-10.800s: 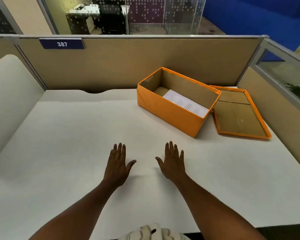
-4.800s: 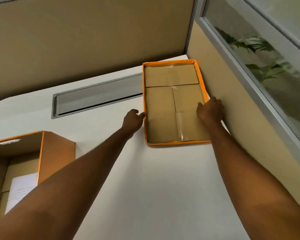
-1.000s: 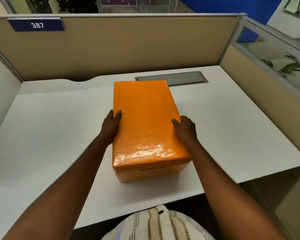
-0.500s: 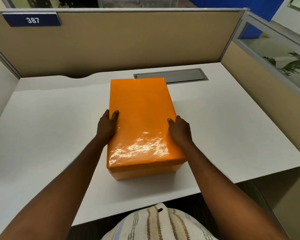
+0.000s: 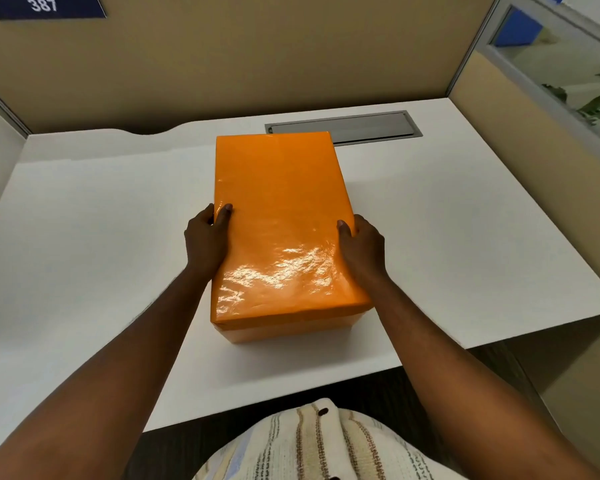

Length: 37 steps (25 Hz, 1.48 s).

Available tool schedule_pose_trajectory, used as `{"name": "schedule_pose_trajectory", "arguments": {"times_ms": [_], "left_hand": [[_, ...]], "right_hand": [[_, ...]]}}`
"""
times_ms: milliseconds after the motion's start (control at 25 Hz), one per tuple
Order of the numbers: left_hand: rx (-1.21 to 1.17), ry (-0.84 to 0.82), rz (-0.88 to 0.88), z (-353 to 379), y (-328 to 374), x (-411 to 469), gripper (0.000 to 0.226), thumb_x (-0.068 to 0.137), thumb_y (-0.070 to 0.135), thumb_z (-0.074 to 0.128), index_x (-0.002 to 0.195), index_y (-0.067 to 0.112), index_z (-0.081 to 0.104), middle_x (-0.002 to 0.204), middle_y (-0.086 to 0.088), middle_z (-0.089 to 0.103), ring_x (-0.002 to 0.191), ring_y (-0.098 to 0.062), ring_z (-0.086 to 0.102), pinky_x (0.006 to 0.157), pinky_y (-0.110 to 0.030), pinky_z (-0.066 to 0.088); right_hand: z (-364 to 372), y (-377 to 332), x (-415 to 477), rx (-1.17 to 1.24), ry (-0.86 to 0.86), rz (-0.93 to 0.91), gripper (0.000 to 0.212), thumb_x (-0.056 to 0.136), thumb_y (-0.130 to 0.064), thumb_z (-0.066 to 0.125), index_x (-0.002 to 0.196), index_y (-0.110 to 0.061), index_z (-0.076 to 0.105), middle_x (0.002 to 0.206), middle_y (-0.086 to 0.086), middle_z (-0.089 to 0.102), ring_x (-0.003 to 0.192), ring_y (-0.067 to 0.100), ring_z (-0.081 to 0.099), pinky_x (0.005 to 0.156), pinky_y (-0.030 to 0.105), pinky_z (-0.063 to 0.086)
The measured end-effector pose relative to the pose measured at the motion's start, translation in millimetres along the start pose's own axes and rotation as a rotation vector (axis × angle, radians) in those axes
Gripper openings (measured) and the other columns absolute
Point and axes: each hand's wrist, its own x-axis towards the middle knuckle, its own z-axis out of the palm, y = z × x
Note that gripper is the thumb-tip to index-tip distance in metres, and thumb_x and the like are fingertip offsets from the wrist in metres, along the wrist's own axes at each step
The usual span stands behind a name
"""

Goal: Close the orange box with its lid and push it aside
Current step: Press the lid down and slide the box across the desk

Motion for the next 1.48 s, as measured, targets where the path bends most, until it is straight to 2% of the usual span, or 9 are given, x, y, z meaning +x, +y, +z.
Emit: {"name": "schedule_pose_trajectory", "arguments": {"times_ms": [120,200,280,440,600,840,960,1200,1480], "left_hand": [[0.045,-0.036,-0.005,1.2,-0.5,3.4,0.048,0.096,0.049,0.041,0.124,0.014,0.057,0.119,-0.013,0.067,0.103,-0.032,0.065,0.092,-0.043,0.050],[0.128,-0.029,-0.033,1.9,2.1,5.2,0.063,0.096,0.050,0.041,0.145,0.013,0.034,0.145,-0.014,0.048,0.127,-0.036,0.051,0.103,-0.049,0.040],[0.212,-0.046,0.015,1.4,6.4,8.0,0.070,0.097,0.047,0.041,0.152,0.015,0.013,0.159,-0.012,0.024,0.142,-0.034,0.031,0.112,-0.050,0.028],[0.380,-0.157,0.159,-4.0,18.0,29.5,0.058,0.100,0.028,0.042,0.152,0.016,0.018,0.163,-0.013,0.004,0.147,-0.037,0.015,0.116,-0.054,0.017],[0.408,-0.184,0.184,-5.5,32.5,54.0,0.059,0.099,0.033,0.042,0.151,0.016,0.019,0.162,-0.014,0.006,0.148,-0.036,0.013,0.117,-0.052,0.014],[0.384,-0.267,0.064,-1.2,24.9,79.4,0.068,0.097,0.047,0.038,0.153,0.018,0.012,0.162,-0.012,0.008,0.147,-0.035,0.017,0.117,-0.050,0.017],[0.303,-0.266,0.038,5.9,20.8,83.6,0.075,0.093,0.052,0.043,0.153,0.022,0.009,0.162,-0.009,0.013,0.146,-0.034,0.020,0.116,-0.050,0.020],[0.244,-0.192,0.033,15.4,11.4,87.5,0.079,0.088,0.057,0.049,0.152,0.027,0.014,0.160,-0.007,0.024,0.141,-0.034,0.033,0.114,-0.055,0.029],[0.230,-0.181,0.039,17.6,10.7,83.5,0.081,0.087,0.061,0.046,0.153,0.026,0.012,0.160,-0.006,0.023,0.142,-0.034,0.031,0.113,-0.053,0.027]], "right_hand": [[0.9,2.2,4.0,0.031,-0.025,0.006,0.040,0.096,-0.039,0.042,0.125,-0.013,0.051,0.126,0.010,0.060,0.113,0.031,0.057,0.089,0.033,0.044],[2.9,0.1,7.9,-0.005,-0.048,0.048,0.051,0.097,-0.040,0.039,0.140,-0.015,0.034,0.141,0.011,0.046,0.127,0.033,0.046,0.097,0.039,0.041],[3.6,-3.2,12.1,-0.032,-0.113,0.066,0.059,0.098,-0.040,0.034,0.149,-0.020,0.012,0.154,0.009,0.026,0.137,0.033,0.033,0.106,0.047,0.034],[3.8,-10.6,26.3,-0.302,-0.197,0.068,0.064,0.095,-0.055,0.022,0.149,-0.024,0.009,0.158,0.007,0.015,0.138,0.038,0.030,0.107,0.056,0.030],[6.1,-33.5,61.3,-0.375,-0.112,-0.039,0.066,0.094,-0.054,0.029,0.149,-0.021,0.012,0.160,0.005,0.008,0.137,0.038,0.029,0.106,0.056,0.030],[18.9,-44.1,122.2,-0.357,-0.260,-0.243,0.071,0.095,-0.052,0.033,0.150,-0.017,0.006,0.160,0.002,-0.002,0.140,0.038,0.024,0.109,0.051,0.028],[29.2,-42.8,139.3,-0.325,-0.303,-0.251,0.074,0.094,-0.054,0.032,0.150,-0.014,0.006,0.160,0.003,0.000,0.140,0.036,0.026,0.110,0.048,0.028],[44.0,-32.3,144.2,-0.320,-0.197,-0.283,0.075,0.093,-0.055,0.035,0.150,-0.013,0.008,0.160,0.004,0.007,0.138,0.034,0.032,0.109,0.043,0.031],[42.5,-33.1,144.5,-0.316,-0.220,-0.281,0.075,0.094,-0.053,0.034,0.150,-0.013,0.005,0.160,0.005,0.005,0.139,0.034,0.030,0.110,0.044,0.029]]}}
